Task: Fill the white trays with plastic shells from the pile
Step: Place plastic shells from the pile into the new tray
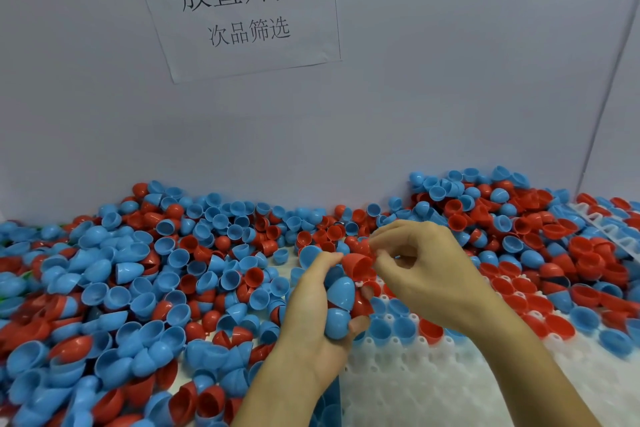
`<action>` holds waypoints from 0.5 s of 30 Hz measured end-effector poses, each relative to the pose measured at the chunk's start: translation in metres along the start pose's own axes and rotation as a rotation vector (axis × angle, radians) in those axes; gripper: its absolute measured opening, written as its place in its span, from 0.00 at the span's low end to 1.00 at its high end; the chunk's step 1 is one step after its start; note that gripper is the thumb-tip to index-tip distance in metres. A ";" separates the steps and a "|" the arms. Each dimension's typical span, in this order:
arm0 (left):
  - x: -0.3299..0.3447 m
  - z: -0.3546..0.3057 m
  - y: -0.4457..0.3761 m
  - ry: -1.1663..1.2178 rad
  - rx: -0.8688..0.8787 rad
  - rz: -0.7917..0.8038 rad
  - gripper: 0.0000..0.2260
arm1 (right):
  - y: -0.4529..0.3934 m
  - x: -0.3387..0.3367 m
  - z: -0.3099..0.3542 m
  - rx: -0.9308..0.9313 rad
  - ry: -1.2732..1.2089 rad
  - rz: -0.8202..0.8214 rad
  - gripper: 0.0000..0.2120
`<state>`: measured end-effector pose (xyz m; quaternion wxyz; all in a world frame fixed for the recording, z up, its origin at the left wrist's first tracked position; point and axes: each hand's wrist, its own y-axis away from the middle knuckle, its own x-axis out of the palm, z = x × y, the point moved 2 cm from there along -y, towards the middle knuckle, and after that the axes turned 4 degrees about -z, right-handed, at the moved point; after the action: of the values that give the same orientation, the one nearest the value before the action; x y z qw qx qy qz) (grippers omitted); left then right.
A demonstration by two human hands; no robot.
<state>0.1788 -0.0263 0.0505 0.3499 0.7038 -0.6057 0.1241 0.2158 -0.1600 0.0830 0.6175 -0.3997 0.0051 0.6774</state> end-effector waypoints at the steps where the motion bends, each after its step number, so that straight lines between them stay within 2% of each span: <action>1: 0.000 0.000 0.000 -0.009 0.006 -0.011 0.08 | 0.000 0.001 0.002 -0.004 -0.036 0.020 0.09; 5: 0.000 -0.001 0.000 -0.039 0.032 -0.026 0.09 | 0.001 0.004 0.005 0.022 -0.151 0.121 0.08; 11: 0.000 0.000 0.001 -0.095 0.041 0.004 0.14 | -0.002 0.009 0.002 0.048 0.008 0.056 0.11; 15: -0.004 -0.006 -0.001 -0.076 0.028 -0.040 0.06 | -0.002 0.009 0.000 0.047 0.058 0.027 0.12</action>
<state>0.1805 -0.0197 0.0518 0.3192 0.7247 -0.6026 0.0987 0.2183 -0.1521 0.0786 0.6171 -0.4044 0.0446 0.6735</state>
